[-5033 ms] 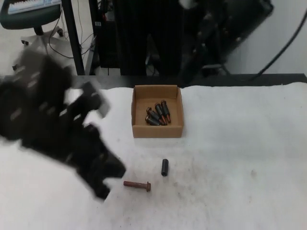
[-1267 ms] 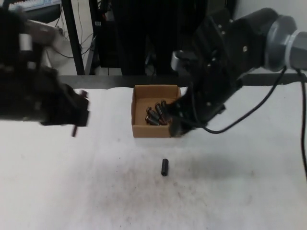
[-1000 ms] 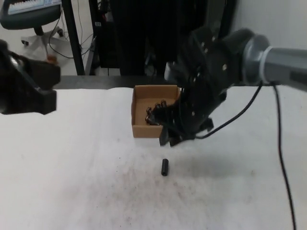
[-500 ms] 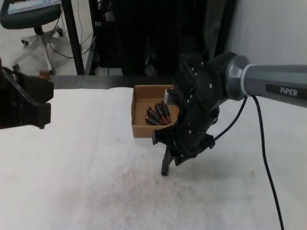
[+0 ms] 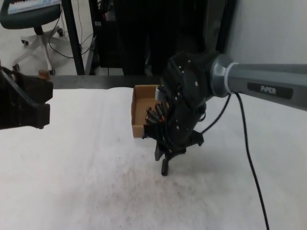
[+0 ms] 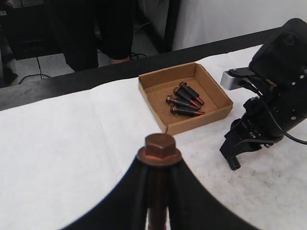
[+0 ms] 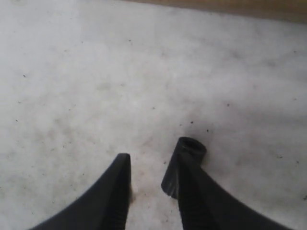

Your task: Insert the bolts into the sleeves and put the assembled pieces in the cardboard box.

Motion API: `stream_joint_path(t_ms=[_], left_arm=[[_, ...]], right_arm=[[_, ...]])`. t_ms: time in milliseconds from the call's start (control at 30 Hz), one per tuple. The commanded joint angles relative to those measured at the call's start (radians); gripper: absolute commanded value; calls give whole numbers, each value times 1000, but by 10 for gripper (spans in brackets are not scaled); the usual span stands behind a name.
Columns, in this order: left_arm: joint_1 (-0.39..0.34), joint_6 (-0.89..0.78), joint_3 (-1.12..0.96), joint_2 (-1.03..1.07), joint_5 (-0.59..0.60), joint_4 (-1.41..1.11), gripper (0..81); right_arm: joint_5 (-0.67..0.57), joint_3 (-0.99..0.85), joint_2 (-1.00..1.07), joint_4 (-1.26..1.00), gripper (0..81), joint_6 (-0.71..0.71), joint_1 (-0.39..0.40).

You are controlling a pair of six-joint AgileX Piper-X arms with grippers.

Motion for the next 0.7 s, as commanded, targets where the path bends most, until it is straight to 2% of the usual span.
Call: stream_joint_path(t_ms=[0,333,667], left_arm=[[3,2,-2,-27,-1,-1,2],[-1,48,-2,-40,-47,4,2],[-1,48,-2,-40,-47,4,2]], right_arm=[[29,-45,29,38,305,10,1],[92,-50,37,101,305,-12,1],[84,-50,91,113,305,-12,19]])
